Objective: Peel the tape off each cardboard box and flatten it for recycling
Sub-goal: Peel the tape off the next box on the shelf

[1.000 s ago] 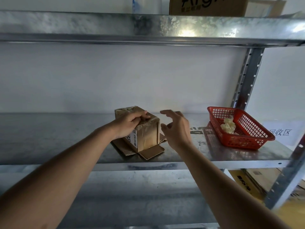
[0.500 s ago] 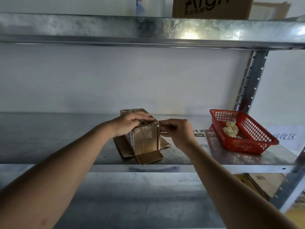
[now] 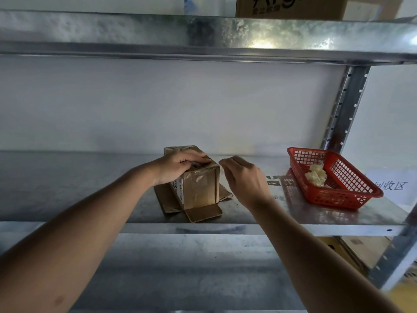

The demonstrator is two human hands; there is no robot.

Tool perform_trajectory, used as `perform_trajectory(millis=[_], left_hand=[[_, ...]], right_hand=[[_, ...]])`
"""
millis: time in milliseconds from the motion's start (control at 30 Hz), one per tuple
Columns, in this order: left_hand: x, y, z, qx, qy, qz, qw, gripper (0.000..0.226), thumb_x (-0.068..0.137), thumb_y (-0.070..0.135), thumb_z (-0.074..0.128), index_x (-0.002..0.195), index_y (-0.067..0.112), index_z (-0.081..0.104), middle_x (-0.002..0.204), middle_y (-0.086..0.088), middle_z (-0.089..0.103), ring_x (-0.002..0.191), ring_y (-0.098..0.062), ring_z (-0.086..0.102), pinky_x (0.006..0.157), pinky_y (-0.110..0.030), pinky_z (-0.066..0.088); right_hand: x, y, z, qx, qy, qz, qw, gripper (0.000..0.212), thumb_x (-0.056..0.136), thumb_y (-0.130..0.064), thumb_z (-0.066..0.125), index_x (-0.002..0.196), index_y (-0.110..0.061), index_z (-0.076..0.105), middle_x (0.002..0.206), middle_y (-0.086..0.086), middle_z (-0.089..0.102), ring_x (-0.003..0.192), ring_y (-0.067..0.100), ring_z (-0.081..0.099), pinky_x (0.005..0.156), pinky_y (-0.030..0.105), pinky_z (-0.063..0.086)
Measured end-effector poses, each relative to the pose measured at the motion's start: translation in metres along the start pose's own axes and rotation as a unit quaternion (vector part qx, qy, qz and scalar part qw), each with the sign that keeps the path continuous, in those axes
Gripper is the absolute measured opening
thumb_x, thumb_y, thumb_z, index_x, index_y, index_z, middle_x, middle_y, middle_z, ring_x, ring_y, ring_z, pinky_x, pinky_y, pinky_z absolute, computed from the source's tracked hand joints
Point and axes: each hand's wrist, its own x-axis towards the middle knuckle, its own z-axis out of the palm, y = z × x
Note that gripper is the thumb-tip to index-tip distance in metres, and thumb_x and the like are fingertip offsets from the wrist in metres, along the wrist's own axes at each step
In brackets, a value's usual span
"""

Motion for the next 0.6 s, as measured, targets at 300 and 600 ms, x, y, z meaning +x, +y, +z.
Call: perform_trajectory(millis=[300,600], left_hand=[[0.009,0.006,0.018,0.105,0.043,0.01,0.994,0.041,0.109,0.002,0.036,0.139,0.013,0.061,0.144,-0.004,0.054,0.141,-0.018,0.046,0.107,-0.011,0.033],[0.014,0.011,0.007,0.223,0.025,0.047,0.973,0.052,0.105,0.004,0.04,0.14,0.034,0.063,0.151,0.006,0.052,0.143,-0.013,0.041,0.123,-0.036,0.026]], right_hand=[[0.014,-0.019,-0.009,0.123,-0.002,-0.039,0.992,0.012,0.101,-0.014,0.061,0.106,-0.01,0.072,0.098,0.003,0.072,0.074,0.024,0.071,0.061,0.043,0.059],[0.016,-0.016,-0.006,0.525,-0.026,0.321,0.788,0.008,0.103,-0.005,0.058,0.099,-0.007,0.064,0.093,0.02,0.076,0.075,0.024,0.071,0.064,0.033,0.058]])
